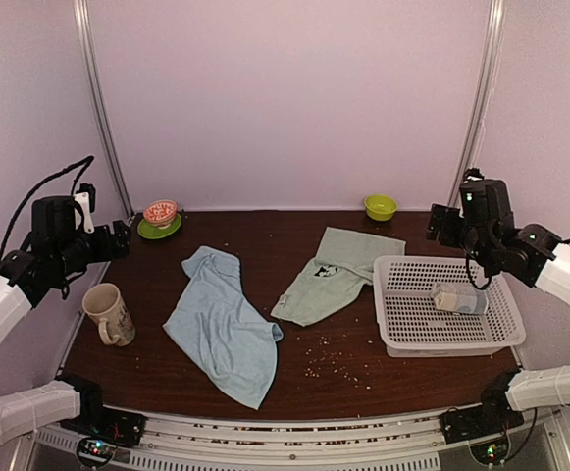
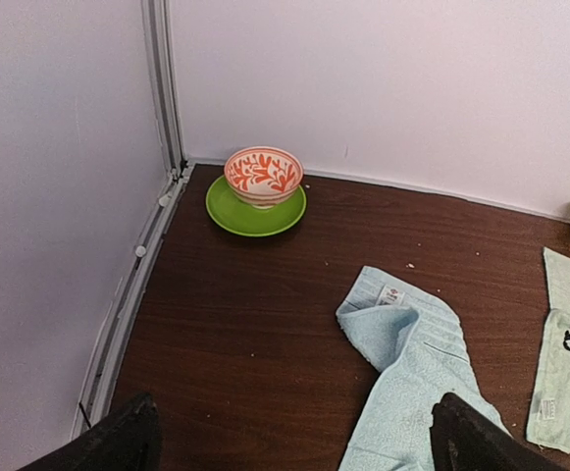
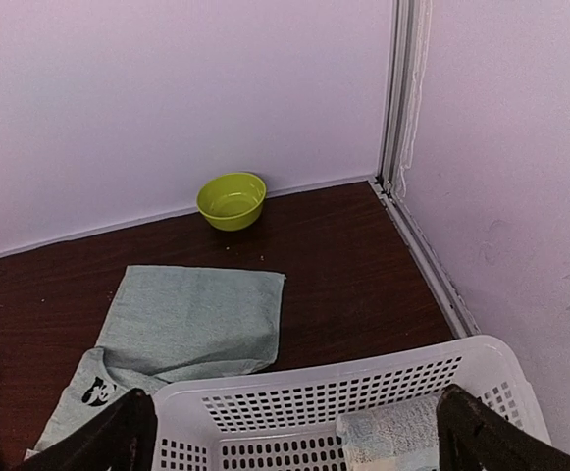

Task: Roll the towels
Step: Pick up the bin from the corner of the board.

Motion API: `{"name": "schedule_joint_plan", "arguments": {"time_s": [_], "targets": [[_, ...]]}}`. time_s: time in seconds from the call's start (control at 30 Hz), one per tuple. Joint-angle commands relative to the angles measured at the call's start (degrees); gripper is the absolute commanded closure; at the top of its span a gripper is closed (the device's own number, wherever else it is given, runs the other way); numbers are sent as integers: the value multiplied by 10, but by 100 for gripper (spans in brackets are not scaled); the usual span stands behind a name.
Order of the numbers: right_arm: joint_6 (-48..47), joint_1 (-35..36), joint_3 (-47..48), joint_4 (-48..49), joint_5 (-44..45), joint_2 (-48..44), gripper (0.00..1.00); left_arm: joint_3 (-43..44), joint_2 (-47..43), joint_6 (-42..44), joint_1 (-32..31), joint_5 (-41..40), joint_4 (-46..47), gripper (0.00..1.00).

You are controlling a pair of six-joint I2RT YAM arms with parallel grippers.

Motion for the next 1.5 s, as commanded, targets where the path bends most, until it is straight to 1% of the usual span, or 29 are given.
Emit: {"name": "schedule_joint_plan", "arguments": {"time_s": [0.0, 0.07, 0.13, 0.23, 0.33, 0.43, 0.57, 0.67, 0.77, 0.87, 1.03, 1.17, 1.27, 1.3, 1.37, 1.4, 1.47], "targets": [[-16, -3, 16, -27, -43, -28, 0, 9, -6, -5, 6, 13, 18, 2], [-12, -5, 12, -47, -60, -30, 0, 20, -1, 9, 6, 37, 19, 2], [-1, -6, 0, -63, -88, -25, 3, 50, 13, 42, 6, 65, 8, 2], [24, -5, -49, -38, -138, -18, 13, 86, 37, 47, 6, 68, -6, 2], [63, 13, -86, 1, -209, -3, 21, 59, 46, 21, 6, 69, 31, 2], [79, 60, -97, 4, -208, 22, 23, 27, 49, 8, 6, 94, 56, 2], [90, 112, -94, -3, -191, 72, 23, 38, 54, 13, 6, 84, 39, 2], [116, 123, -84, 3, -188, 116, 23, 38, 53, 9, 6, 82, 39, 2], [130, 128, -66, 16, -200, 162, 27, 40, 54, 9, 6, 85, 36, 2], [141, 132, -41, 0, -188, 205, 34, 44, 52, 5, 6, 71, 22, 2], [144, 132, -21, -17, -171, 245, 52, 44, 44, 0, 6, 65, 13, 2], [149, 132, -4, -35, -160, 271, 69, 47, 51, -5, 6, 76, 13, 2], [152, 132, 4, -46, -138, 277, 81, 54, 57, -11, 6, 68, 1, 2], [151, 132, 7, -51, -128, 277, 85, 56, 57, -11, 6, 67, -2, 2], [143, 131, 18, -60, -107, 278, 98, 57, 57, -13, 6, 67, -3, 2], [138, 129, 26, -67, -97, 280, 100, 57, 56, -13, 6, 68, -3, 2], [124, 123, 48, -81, -78, 287, 100, 57, 55, -14, 6, 67, -3, 2]]}}
